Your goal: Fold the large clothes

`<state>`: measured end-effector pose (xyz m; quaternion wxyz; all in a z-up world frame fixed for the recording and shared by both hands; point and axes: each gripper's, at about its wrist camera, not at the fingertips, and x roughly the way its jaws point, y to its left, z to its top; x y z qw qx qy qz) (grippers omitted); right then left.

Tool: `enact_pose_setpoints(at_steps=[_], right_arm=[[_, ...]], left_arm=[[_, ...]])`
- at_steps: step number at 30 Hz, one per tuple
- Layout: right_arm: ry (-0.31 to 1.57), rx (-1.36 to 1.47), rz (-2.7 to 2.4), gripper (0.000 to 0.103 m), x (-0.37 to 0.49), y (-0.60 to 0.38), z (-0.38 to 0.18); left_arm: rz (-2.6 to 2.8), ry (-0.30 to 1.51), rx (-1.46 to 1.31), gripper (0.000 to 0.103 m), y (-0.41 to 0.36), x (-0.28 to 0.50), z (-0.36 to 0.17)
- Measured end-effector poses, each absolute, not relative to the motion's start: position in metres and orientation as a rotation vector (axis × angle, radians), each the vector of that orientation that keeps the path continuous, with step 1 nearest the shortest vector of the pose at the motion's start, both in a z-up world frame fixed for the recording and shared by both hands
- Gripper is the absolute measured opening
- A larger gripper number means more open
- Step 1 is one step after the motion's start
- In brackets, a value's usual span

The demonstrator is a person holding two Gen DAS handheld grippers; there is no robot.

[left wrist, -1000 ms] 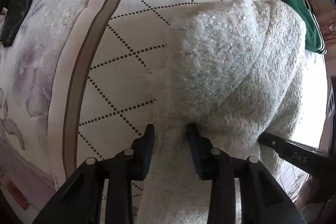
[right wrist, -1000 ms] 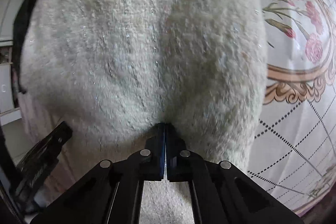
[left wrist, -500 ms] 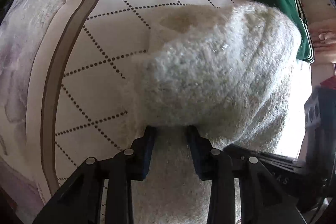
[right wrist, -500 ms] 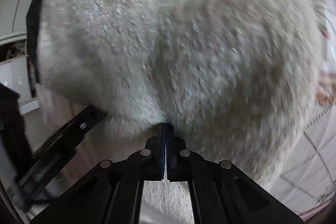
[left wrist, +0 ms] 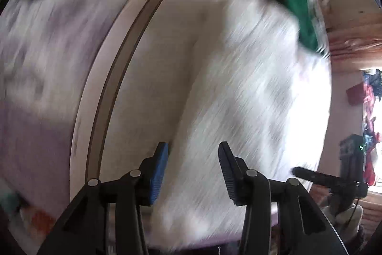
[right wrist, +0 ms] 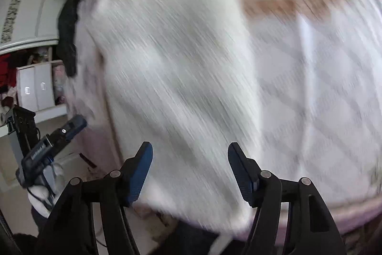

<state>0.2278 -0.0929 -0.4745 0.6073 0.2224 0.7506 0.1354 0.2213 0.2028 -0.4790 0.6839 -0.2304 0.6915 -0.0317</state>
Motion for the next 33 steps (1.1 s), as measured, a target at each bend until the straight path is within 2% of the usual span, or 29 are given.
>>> enact_pose_setpoints(at_steps=[3, 5, 6, 7, 8, 9, 12, 16, 19, 20, 21, 23, 24, 27, 28, 29, 30, 31, 33], right_arm=[[1.823, 0.523, 0.268, 0.068, 0.169, -0.104, -0.498], [1.905, 0.552, 0.246, 0.068, 0.127, -0.115, -0.535], [1.939, 0.57, 0.251, 0.064, 0.103, -0.112, -0.551], [1.969, 0.583, 0.249, 0.053, 0.094, -0.107, -0.564], [1.974, 0.596, 0.235, 0.032, 0.083, -0.106, -0.573], [1.958, 0.578, 0.208, 0.024, 0.075, -0.103, -0.575], [1.902, 0.62, 0.133, 0.014, 0.075, -0.118, -0.566], [1.926, 0.579, 0.136, 0.014, 0.07, -0.131, -0.576], [1.962, 0.495, 0.185, 0.02, 0.08, -0.138, -0.574], [1.964, 0.498, 0.199, 0.027, 0.08, -0.145, -0.571], [1.956, 0.518, 0.207, 0.042, 0.082, -0.141, -0.571], [1.898, 0.575, 0.213, 0.059, 0.087, -0.144, -0.569], [1.886, 0.587, 0.221, 0.059, 0.086, -0.151, -0.57], [1.91, 0.699, 0.313, 0.059, 0.08, -0.152, -0.597], [1.917, 0.745, 0.348, 0.063, 0.078, -0.151, -0.61], [1.899, 0.784, 0.386, 0.073, 0.078, -0.15, -0.62], [1.875, 0.827, 0.416, 0.08, 0.077, -0.15, -0.623], [1.857, 0.878, 0.445, 0.08, 0.078, -0.151, -0.625], [1.841, 0.919, 0.477, 0.08, 0.077, -0.159, -0.625]], left_arm=[[-0.036, 1.689, -0.551, 0.041, 0.204, 0.169, -0.522], [-0.024, 1.719, -0.506, 0.037, 0.196, 0.148, -0.538], [-0.011, 1.696, -0.458, 0.011, 0.19, 0.136, -0.541], [-0.005, 1.668, -0.442, 0.011, 0.186, 0.13, -0.54], [0.01, 1.641, -0.429, 0.01, 0.183, 0.125, -0.537], [0.019, 1.627, -0.447, 0.01, 0.183, 0.12, -0.531], [0.006, 1.614, -0.463, 0.01, 0.183, 0.107, -0.516], [-0.025, 1.672, -0.379, 0.013, 0.182, 0.091, -0.546], [-0.054, 1.676, -0.487, 0.018, 0.195, 0.094, -0.538], [-0.075, 1.666, -0.536, 0.019, 0.203, 0.094, -0.533], [-0.097, 1.652, -0.577, 0.022, 0.21, 0.094, -0.53], [-0.135, 1.635, -0.638, 0.036, 0.221, 0.091, -0.534], [-0.134, 1.633, -0.651, 0.04, 0.225, 0.093, -0.54], [-0.167, 1.641, -0.729, 0.042, 0.23, 0.094, -0.564], [-0.178, 1.638, -0.736, 0.048, 0.228, 0.096, -0.568], [-0.192, 1.636, -0.732, 0.051, 0.224, 0.1, -0.571], [-0.202, 1.632, -0.732, 0.058, 0.224, 0.1, -0.572], [-0.215, 1.624, -0.738, 0.063, 0.222, 0.103, -0.572], [-0.213, 1.629, -0.697, 0.063, 0.214, 0.11, -0.57]])
